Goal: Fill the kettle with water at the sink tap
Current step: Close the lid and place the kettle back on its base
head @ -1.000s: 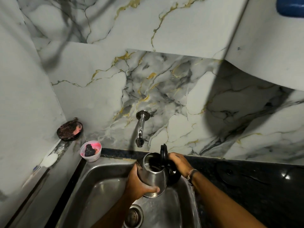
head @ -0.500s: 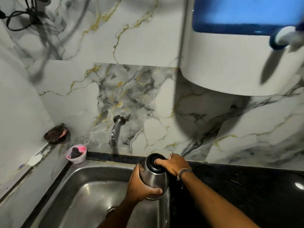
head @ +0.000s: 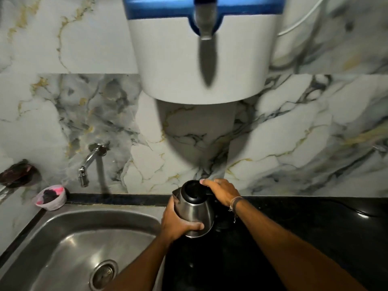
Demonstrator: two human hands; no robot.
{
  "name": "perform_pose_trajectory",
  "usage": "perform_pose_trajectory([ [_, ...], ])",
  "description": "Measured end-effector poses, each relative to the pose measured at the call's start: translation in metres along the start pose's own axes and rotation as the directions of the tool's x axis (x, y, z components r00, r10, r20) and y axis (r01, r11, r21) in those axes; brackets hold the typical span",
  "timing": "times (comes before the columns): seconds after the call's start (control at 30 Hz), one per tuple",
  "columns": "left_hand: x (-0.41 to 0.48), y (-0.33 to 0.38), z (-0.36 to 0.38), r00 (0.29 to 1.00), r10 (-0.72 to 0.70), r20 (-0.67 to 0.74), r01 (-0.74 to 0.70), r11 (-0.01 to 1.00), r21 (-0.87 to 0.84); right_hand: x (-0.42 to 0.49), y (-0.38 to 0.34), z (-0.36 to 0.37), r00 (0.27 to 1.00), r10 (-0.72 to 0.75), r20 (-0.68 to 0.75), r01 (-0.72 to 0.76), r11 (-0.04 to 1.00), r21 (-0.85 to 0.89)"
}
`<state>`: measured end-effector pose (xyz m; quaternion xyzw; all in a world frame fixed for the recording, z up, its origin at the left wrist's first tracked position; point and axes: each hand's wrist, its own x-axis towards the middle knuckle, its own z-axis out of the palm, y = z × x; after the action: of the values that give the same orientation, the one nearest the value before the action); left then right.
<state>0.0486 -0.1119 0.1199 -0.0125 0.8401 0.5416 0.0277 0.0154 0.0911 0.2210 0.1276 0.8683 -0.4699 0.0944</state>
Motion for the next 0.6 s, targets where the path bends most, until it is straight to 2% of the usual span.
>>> perform_pose_trajectory([
  [0.1, 0.02, 0.008, 0.029, 0.999, 0.029, 0.034, -0.028, 1.0, -0.011, 0.019, 0.024, -0.026, 0.999, 0.026, -0.031, -0.022, 0.992, 0.124],
  [0.23, 0.046, 0.016, 0.066, 0.996, 0.046, 0.07, -0.046, 0.999, -0.002, 0.046, 0.056, -0.05, 0.998, 0.028, -0.062, -0.017, 0.984, 0.175],
  [0.6, 0.076, -0.001, 0.127, 0.994, 0.056, 0.09, -0.056, 0.998, -0.012, 0.102, 0.12, -0.06, 0.995, 0.013, -0.102, 0.001, 0.991, 0.134],
])
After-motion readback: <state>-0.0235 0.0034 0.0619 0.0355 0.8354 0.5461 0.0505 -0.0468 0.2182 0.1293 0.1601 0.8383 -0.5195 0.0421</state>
